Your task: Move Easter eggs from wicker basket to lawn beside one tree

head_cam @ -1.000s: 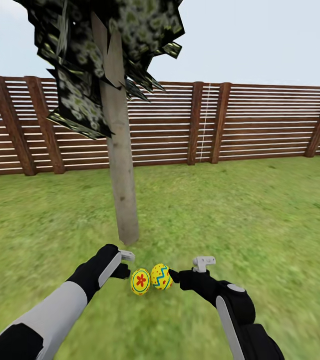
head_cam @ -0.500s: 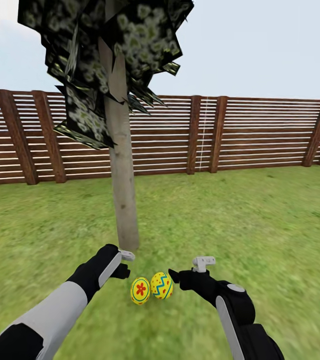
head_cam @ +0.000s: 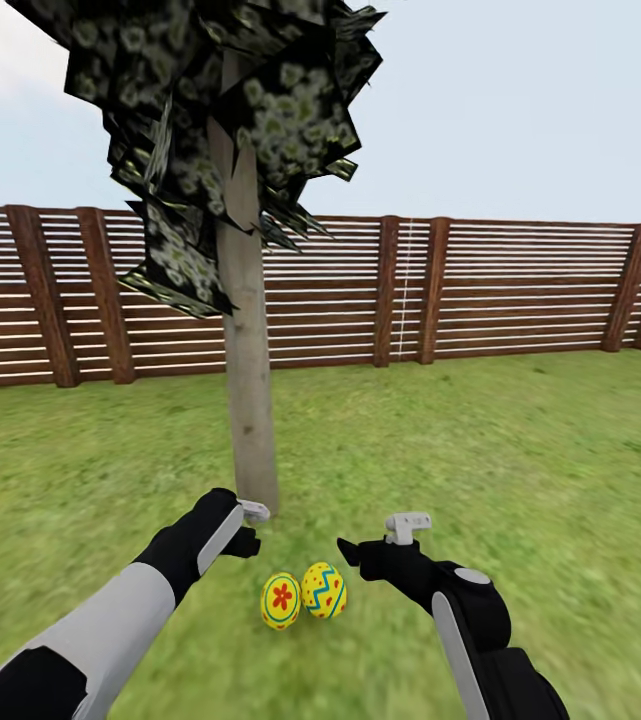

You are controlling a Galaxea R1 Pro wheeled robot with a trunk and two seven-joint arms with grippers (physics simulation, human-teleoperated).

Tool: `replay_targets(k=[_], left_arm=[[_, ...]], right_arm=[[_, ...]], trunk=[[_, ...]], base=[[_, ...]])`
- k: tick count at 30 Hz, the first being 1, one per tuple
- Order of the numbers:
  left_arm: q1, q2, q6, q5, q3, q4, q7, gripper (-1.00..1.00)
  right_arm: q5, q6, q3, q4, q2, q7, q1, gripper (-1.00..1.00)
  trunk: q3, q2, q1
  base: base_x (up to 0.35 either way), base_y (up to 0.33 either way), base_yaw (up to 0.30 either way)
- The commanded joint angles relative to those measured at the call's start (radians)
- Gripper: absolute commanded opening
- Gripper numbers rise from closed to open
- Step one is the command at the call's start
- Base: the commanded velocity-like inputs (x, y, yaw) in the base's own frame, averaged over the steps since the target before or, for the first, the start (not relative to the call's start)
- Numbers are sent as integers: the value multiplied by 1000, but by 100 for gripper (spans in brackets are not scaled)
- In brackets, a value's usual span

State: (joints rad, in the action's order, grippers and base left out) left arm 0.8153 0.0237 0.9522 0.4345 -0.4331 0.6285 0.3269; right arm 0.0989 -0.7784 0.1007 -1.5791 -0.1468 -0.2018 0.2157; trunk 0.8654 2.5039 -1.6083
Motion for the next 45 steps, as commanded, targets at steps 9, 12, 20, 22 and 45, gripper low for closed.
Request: replay_targets(k=[9, 12, 20, 22, 45], left_arm=[[1, -1, 2, 10, -4, 1, 10, 100], [1, -1, 2, 10, -4, 1, 10, 100], [1, -1, 2, 9, -4, 1, 10, 100], [1, -1, 2, 9, -4, 1, 10, 100], [1, -1, 2, 9, -4, 1, 11, 100]], right_arm=[[8, -5, -1, -1, 0, 7, 1, 100], [8, -5, -1, -1, 0, 7, 1, 100], [8, -5, -1, -1, 0, 7, 1, 100], [8, -5, -1, -1, 0, 7, 1, 100], [8, -5, -1, -1, -1, 8, 1, 100]], trunk=[[-34, -2, 4], [-45, -2, 6], [-75, -17, 15], [-81, -31, 23], [-153, -192, 111]], base=[[0, 0, 0], [0, 0, 0], [0, 0, 0], [0, 0, 0], [0, 0, 0]])
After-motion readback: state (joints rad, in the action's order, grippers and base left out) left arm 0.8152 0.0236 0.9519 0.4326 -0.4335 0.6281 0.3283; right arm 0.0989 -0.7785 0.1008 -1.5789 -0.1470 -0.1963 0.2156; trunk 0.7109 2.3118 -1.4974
